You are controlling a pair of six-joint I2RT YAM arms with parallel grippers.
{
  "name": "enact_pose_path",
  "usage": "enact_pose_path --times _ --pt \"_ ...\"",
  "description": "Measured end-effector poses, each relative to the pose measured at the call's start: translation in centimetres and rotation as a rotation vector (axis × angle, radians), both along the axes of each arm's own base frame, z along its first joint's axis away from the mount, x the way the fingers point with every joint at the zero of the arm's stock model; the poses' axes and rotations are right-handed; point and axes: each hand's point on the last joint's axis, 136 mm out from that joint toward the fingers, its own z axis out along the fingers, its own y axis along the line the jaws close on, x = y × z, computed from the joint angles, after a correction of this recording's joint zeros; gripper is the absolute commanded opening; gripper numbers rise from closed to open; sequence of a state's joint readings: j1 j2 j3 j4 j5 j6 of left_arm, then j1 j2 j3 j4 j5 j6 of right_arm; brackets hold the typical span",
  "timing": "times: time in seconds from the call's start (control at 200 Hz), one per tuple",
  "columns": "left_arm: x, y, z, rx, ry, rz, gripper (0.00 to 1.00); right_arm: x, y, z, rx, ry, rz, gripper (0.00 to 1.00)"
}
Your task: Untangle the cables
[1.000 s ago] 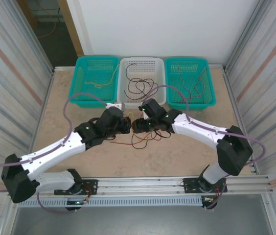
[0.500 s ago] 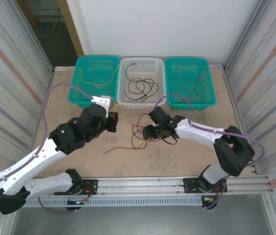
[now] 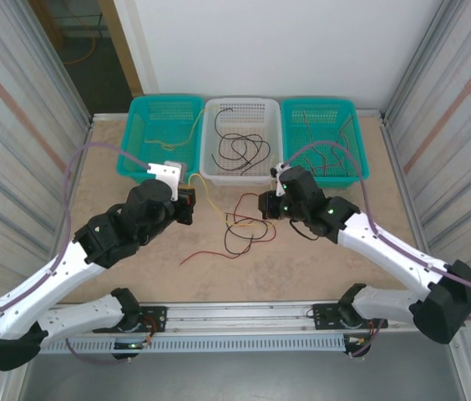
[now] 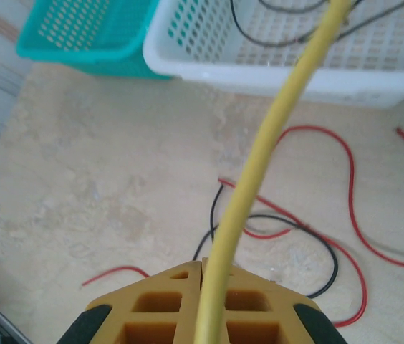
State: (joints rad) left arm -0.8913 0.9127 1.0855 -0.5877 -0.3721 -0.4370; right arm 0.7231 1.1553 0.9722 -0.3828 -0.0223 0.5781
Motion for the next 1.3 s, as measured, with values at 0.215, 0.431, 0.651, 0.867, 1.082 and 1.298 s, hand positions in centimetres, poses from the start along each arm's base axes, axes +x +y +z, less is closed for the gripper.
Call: enact_pose_path --times 0.215,0.431,0.651,0.867,1.082,1.298 --pt "-0.9 1.4 -2.2 0.027 0.027 0.006 0.0 2.3 -3.5 4.5 0.091 -0.063 -0.089 0.28" --pt "-1.9 2.6 -3.6 0.032 0.047 0.009 0.0 3.1 -3.1 6.3 0.128 -0.067 -0.066 0.68" --pt "-1.9 3.4 -2.4 -0.006 0.011 0.039 0.0 2.5 -2.0 5.2 0.155 -0.024 -0.032 0.75" --pt "-1.6 3.3 -1.5 -0.047 -0.015 0.057 0.0 -2.2 2.5 1.8 0.155 0.079 0.109 0.79" --pt "-1.5 3.6 0.9 -0.135 -0.082 0.076 0.0 -3.2 2.5 -0.8 0.16 0.14 0.049 0.79" --pt "-1.5 3.7 2.5 -0.194 -0.123 0.077 0.0 -2.6 3.3 -0.1 0.251 0.144 0.019 0.78"
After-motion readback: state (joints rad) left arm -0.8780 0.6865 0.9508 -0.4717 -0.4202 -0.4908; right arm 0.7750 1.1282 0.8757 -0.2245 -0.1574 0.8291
